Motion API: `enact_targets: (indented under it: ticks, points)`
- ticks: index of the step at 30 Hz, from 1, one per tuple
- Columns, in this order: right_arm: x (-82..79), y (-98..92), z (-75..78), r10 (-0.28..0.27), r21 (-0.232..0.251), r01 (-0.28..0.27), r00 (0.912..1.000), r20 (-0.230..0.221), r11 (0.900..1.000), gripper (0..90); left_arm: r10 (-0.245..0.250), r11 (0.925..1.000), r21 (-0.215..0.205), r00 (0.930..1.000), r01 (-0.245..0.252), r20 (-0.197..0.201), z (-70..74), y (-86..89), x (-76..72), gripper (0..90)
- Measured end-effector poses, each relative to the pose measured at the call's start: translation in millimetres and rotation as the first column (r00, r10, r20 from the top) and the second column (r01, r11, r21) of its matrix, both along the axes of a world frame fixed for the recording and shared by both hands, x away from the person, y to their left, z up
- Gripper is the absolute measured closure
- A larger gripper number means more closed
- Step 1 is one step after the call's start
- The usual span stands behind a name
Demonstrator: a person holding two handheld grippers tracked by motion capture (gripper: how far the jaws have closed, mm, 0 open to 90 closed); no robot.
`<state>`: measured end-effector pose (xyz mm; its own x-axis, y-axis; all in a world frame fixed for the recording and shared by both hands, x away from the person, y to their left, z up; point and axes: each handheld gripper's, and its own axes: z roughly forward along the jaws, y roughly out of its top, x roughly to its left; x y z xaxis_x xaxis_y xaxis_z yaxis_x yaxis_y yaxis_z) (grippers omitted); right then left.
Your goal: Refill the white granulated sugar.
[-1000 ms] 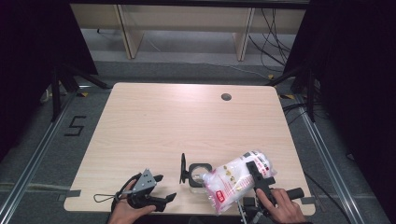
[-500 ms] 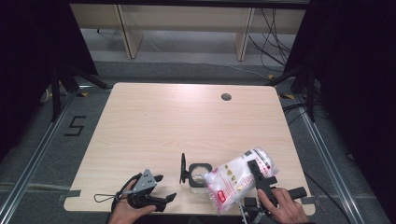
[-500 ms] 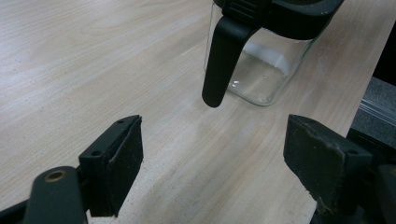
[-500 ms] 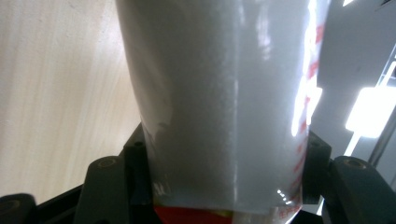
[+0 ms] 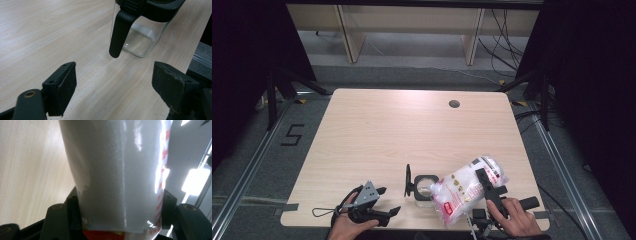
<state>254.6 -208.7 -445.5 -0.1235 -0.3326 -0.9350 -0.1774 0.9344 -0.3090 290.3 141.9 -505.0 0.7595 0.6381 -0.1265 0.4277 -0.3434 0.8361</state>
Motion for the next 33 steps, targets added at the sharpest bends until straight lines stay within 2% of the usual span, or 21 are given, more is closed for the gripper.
enact_targets:
  ticks: [2, 3, 4, 5, 6, 8, 9, 10, 11, 13, 14, 17, 18, 19, 20, 21, 22, 26, 27, 31, 33]
  points:
    - [-0.3, 0.1, -0.1, 0.003, -0.01, -0.003, 1.0, -0.002, 1.0, 40.9, -0.004, 1.0, 0.006, 1.0, 0.004, 0.0, 0.4, -0.2, -0.5, 19.4]
    - [1.4, -0.7, -0.1, 0.034, -0.001, -0.034, 0.9993, 0.017, 0.999, 40.9, -0.008, 0.9999, 0.009, 0.9999, 0.008, 0.009, 0.2, 0.0, 0.0, 19.4]
    - [1.0, -1.7, -1.5, 0.022, 0.035, -0.023, 0.9996, 0.015, 0.999, 40.9, -0.017, 0.9998, 0.012, 0.9997, 0.017, 0.016, 0.2, 0.3, 0.9, 19.4]
    - [-0.7, -0.3, 1.3, -0.006, 0.011, 0.006, 1.0, -0.001, 1.0, 40.9, -0.014, 0.9999, 0.01, 0.9998, 0.014, 0.012, 0.3, 0.1, 0.7, 19.4]
    - [-0.3, 0.7, 4.0, 0.013, -0.016, -0.013, 0.9999, 0.006, 1.0, 40.9, -0.01, 0.9999, 0.011, 0.9998, 0.01, 0.014, 0.4, 0.0, 0.4, 19.4]
    - [-0.5, 0.0, 3.4, 0.009, -0.003, -0.009, 1.0, 0.003, 1.0, 40.9, -0.01, 0.9999, 0.007, 0.9999, 0.01, 0.008, 0.2, -0.2, 0.1, 19.4]
    - [-0.4, -1.3, 1.1, -0.002, 0.027, 0.002, 1.0, -0.001, 1.0, 40.9, -0.013, 0.9999, 0.008, 0.9999, 0.013, 0.009, 0.0, -0.1, 0.4, 19.4]
    - [1.4, 0.0, 2.1, 0.008, -0.017, -0.008, 0.9999, 0.007, 1.0, 41.0, 0.003, 1.0, -0.007, 1.0, -0.003, -0.001, -0.4, -0.9, -0.4, 19.4]
    - [1.3, -1.1, 0.9, -0.004, 0.006, 0.004, 1.0, -0.004, 1.0, 41.0, -0.002, 1.0, 0.0, 1.0, 0.002, -0.002, 0.0, -0.4, -0.2, 19.4]
    - [0.2, -1.6, 2.2, -0.007, 0.005, 0.007, 1.0, -0.003, 1.0, 41.0, -0.005, 1.0, 0.003, 1.0, 0.005, 0.002, 0.2, -0.3, 0.0, 19.4]
    - [0.6, -2.8, 2.8, -0.004, 0.022, 0.004, 1.0, 0.002, 1.0, 41.0, -0.012, 0.9999, 0.01, 0.9998, 0.012, 0.012, 0.2, 0.0, 0.5, 19.4]
    - [1.3, -1.8, 3.3, 0.004, -0.01, -0.004, 0.9999, 0.012, 1.0, 41.0, -0.004, 1.0, -0.009, 1.0, 0.005, 0.001, -0.2, -0.6, 0.0, 19.4]
    - [1.5, -4.8, -1.2, 0.009, 0.055, -0.009, 0.9999, 0.013, 0.998, 41.1, -0.007, 1.0, -0.003, 1.0, 0.007, 0.006, 0.4, -0.3, 0.1, 19.4]
    - [1.5, -4.8, -1.2, 0.009, 0.055, -0.009, 0.9999, 0.013, 0.998, 41.1, -0.007, 1.0, -0.003, 1.0, 0.007, 0.006, 0.4, -0.3, 0.1, 19.4]
    - [0.5, -3.0, 2.8, -0.007, 0.011, 0.007, 0.9999, -0.008, 1.0, 41.1, -0.019, 0.9998, 0.007, 0.9997, 0.019, 0.013, 0.9, 0.6, 0.8, 19.4]
    - [1.0, -2.6, 2.6, 0.002, 0.009, -0.002, 1.0, 0.001, 1.0, 41.1, -0.004, 1.0, -0.004, 1.0, 0.004, -0.002, 0.3, 0.2, -0.1, 19.4]
    - [-0.2, -1.9, 3.2, -0.003, 0.001, 0.003, 1.0, 0.007, 1.0, 41.1, 0.002, 0.9999, -0.011, 1.0, -0.001, 0.003, 0.0, -0.2, -0.3, 19.4]
    - [-0.3, -2.2, 3.8, 0.006, -0.003, -0.006, 0.9999, 0.009, 1.0, 41.0, -0.002, 1.0, -0.009, 1.0, 0.002, -0.001, 0.1, -0.6, -0.2, 19.4]
    - [0.9, -3.0, 2.6, 0.029, 0.009, -0.029, 0.9991, 0.032, 1.0, 41.0, -0.003, 0.9999, -0.01, 1.0, 0.003, -0.001, 0.1, -0.6, -0.2, 19.4]
    - [-0.3, -2.2, 6.7, 0.01, 0.011, -0.01, 0.9999, 0.014, 1.0, 41.1, -0.003, 0.9999, -0.012, 1.0, 0.003, 0.001, 0.2, -0.6, -0.3, 19.4]
    - [1.6, -2.7, 4.2, 0.034, 0.005, -0.034, 0.9985, 0.043, 0.999, 41.1, -0.001, 0.9999, -0.014, 1.0, 0.001, -0.003, 0.0, -0.6, -0.4, 19.4]
